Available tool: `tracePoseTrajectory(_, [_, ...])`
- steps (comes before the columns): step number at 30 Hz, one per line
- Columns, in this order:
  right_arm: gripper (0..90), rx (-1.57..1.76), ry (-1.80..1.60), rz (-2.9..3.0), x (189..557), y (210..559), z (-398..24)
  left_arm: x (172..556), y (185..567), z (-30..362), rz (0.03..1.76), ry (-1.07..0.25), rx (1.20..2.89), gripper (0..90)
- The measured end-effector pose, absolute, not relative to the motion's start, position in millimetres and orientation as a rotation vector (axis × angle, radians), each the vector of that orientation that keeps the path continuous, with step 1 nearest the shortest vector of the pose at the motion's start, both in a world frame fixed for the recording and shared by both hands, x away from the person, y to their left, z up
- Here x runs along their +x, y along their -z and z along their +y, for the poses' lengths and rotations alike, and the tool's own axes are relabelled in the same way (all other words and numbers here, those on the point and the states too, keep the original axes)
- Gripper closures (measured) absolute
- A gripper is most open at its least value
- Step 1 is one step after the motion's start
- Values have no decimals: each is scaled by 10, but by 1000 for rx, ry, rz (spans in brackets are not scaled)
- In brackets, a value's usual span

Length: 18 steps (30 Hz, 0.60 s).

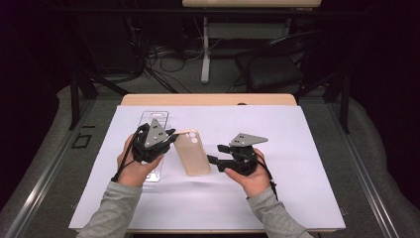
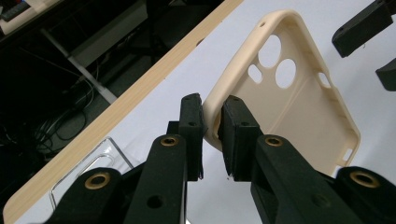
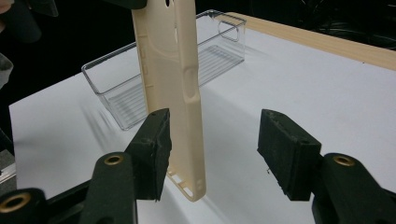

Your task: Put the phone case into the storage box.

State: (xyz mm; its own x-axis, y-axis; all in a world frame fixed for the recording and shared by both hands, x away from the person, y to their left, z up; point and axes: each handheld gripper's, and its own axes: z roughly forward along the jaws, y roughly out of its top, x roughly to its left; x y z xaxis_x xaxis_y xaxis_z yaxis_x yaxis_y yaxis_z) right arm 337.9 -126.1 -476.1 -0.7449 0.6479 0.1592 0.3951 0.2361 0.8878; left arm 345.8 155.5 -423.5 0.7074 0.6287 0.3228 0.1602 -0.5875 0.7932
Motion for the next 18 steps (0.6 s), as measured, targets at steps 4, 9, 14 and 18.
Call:
tracePoseTrajectory(4, [399, 990, -1504, 2255, 3354, 4743, -1280, 3462, 4229, 1570, 597, -770, 2133, 796])
tracePoseTrajectory(9, [359, 989, -1455, 2251, 3324, 4731, -1279, 3455, 4208, 1594, 606, -779, 2121, 795])
tracePoseTrajectory(14, [307, 1022, -1427, 2233, 3307, 4705, -1330, 3450, 4183, 1632, 616, -794, 2105, 796])
tracePoseTrajectory(18, [241, 1022, -1406, 2208, 3284, 4689, -1397, 3459, 4181, 1652, 623, -801, 2106, 795])
